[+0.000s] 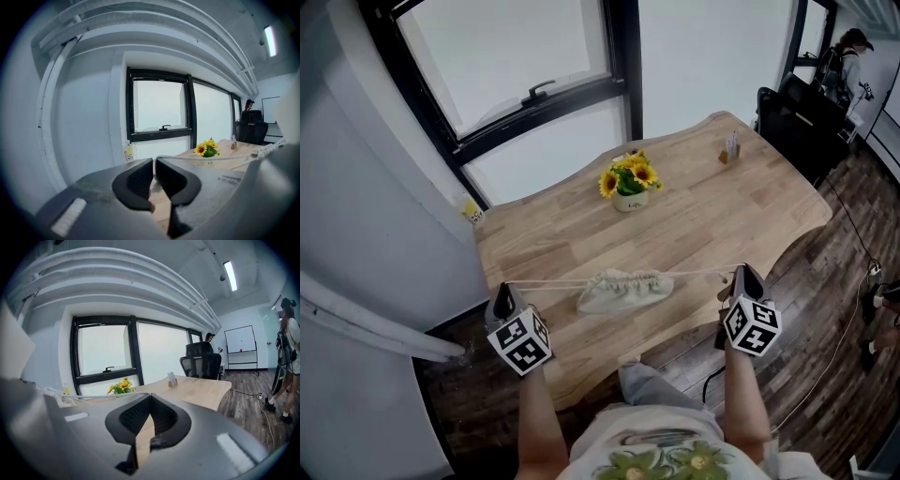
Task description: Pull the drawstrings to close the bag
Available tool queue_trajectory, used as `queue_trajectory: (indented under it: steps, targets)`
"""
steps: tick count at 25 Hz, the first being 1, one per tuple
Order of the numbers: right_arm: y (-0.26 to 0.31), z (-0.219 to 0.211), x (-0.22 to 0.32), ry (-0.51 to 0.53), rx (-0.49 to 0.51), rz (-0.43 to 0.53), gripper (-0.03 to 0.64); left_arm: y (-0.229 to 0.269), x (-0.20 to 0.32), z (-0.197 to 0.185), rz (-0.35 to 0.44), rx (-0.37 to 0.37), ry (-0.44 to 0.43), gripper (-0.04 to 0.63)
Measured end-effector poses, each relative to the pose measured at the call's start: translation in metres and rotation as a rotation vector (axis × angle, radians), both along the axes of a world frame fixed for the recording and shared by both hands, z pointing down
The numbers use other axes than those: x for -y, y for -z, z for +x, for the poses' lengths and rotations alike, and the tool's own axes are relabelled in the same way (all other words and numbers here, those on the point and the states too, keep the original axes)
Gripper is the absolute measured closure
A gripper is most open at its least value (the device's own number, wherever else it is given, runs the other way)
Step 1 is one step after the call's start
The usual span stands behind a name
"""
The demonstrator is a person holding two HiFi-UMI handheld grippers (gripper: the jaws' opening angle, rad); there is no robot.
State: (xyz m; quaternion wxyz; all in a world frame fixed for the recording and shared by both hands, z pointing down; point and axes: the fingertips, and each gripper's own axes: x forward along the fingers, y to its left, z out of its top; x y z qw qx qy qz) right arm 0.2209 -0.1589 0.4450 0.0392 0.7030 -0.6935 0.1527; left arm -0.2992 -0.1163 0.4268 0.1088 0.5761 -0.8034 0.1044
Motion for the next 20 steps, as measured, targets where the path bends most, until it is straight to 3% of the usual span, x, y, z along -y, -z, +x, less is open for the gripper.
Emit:
queue_trajectory:
  steps: [5, 9, 13, 17, 20]
  targets:
    - [0.005, 0.001, -0.001, -0.002, 0.056, 0.024, 0.614, 0.015, 0.000, 0.017, 0.042, 0.053, -0.065, 0.578]
    - [0.007, -0.007, -0.001, 0.027, 0.055, 0.029, 0.614, 0.018, 0.001, 0.015, 0.060, 0.046, -0.066, 0.578]
    - [-0.003, -0.007, -0.001, 0.023, 0.069, -0.022, 0.614, 0.015, 0.000, 0.013, 0.051, 0.048, -0.077, 0.578]
    - [-0.026, -0.003, -0.003, -0.021, 0.089, -0.110, 0.614, 0.004, -0.004, 0.008, -0.006, 0.063, -0.014, 0.577]
    - [-0.025, -0.002, -0.001, -0.028, 0.114, -0.101, 0.615, -0.001, -0.003, 0.001, -0.021, 0.059, 0.010, 0.578]
